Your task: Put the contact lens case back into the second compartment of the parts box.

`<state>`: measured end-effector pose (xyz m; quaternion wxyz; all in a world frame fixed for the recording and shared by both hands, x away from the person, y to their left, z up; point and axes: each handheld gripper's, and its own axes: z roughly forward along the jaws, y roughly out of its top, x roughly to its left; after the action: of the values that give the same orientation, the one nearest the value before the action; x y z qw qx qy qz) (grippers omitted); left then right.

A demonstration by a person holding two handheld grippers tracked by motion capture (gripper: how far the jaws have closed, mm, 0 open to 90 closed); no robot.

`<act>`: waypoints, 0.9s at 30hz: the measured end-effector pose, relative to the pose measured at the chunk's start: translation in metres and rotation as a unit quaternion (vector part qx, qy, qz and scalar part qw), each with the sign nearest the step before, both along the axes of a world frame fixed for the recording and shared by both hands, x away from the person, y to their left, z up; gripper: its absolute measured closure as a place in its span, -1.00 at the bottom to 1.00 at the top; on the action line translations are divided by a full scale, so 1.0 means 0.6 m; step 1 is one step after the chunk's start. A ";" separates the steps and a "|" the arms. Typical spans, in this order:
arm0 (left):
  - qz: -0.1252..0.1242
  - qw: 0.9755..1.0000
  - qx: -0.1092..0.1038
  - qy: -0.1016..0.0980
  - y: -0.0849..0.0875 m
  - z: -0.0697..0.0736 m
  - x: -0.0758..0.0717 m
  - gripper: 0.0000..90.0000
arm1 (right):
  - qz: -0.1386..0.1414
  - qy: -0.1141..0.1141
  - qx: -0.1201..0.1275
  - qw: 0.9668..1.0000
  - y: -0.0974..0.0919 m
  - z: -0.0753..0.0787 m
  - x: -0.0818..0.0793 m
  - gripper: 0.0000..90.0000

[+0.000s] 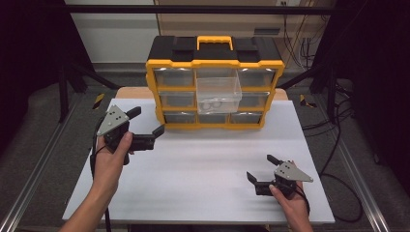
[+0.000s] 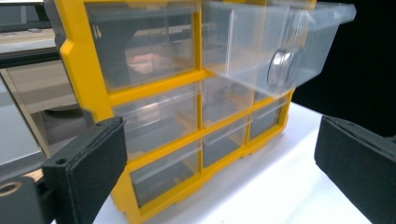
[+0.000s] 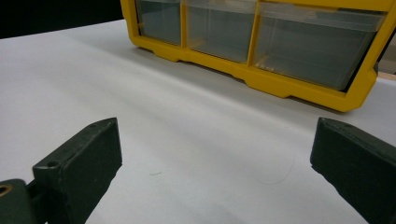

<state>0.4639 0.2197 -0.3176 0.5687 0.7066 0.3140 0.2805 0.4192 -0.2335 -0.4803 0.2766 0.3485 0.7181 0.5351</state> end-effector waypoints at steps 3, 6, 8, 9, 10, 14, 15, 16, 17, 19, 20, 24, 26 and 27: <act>0.001 1.000 0.006 -0.005 0.000 -0.011 -0.005 -0.95 | -0.002 0.000 0.003 1.000 0.000 0.000 -0.002 -0.95; -0.006 1.000 0.023 -0.006 -0.004 -0.024 -0.011 -0.95 | -0.003 -0.001 0.003 1.000 -0.001 0.001 -0.002 -0.95; -0.009 1.000 0.027 -0.005 -0.005 -0.031 -0.014 -0.95 | -0.003 0.000 0.003 1.000 -0.001 0.000 -0.001 -0.94; -0.010 1.000 0.021 -0.002 -0.006 -0.035 -0.017 -0.95 | -0.003 0.000 0.003 1.000 -0.002 0.000 -0.001 -0.94; -0.012 1.000 0.017 0.001 -0.007 -0.039 -0.019 -0.95 | -0.004 0.000 0.003 1.000 -0.002 0.001 -0.001 -0.94; -0.020 1.000 0.023 0.005 -0.012 -0.056 -0.029 -0.95 | -0.005 -0.001 0.004 1.000 -0.003 0.001 -0.002 -0.95; -0.021 1.000 0.022 0.005 -0.011 -0.060 -0.031 -0.95 | -0.005 -0.001 0.005 1.000 -0.004 0.001 -0.002 -0.95; -0.022 1.000 0.020 0.004 -0.010 -0.064 -0.033 -0.95 | -0.005 -0.001 0.005 1.000 -0.004 0.001 -0.002 -0.95; -0.024 1.000 0.019 0.003 -0.008 -0.066 -0.034 -0.95 | -0.005 -0.001 0.005 1.000 -0.004 0.001 -0.002 -0.95; -0.022 1.000 0.016 0.002 -0.002 -0.074 -0.038 -0.95 | -0.005 -0.001 0.005 1.000 -0.003 0.001 -0.002 -0.94; -0.019 1.000 0.012 0.003 0.003 -0.079 -0.041 -0.95 | -0.005 -0.001 0.005 1.000 -0.003 0.001 -0.002 -0.95; -0.008 1.000 0.002 0.006 0.023 -0.095 -0.045 -0.95 | -0.004 -0.003 0.005 1.000 -0.003 0.002 -0.002 -0.95; -0.001 1.000 -0.002 0.008 0.036 -0.099 -0.047 -0.95 | -0.004 -0.003 0.005 1.000 -0.004 0.002 -0.003 -0.95; 0.002 1.000 -0.003 0.008 0.040 -0.100 -0.047 -0.95 | -0.005 -0.003 0.005 1.000 -0.004 0.003 -0.003 -0.95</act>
<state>0.4354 0.2439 -0.3777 0.5680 0.7064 0.3208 0.2747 0.4173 -0.2359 -0.4787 0.2793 0.3519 0.7128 0.5386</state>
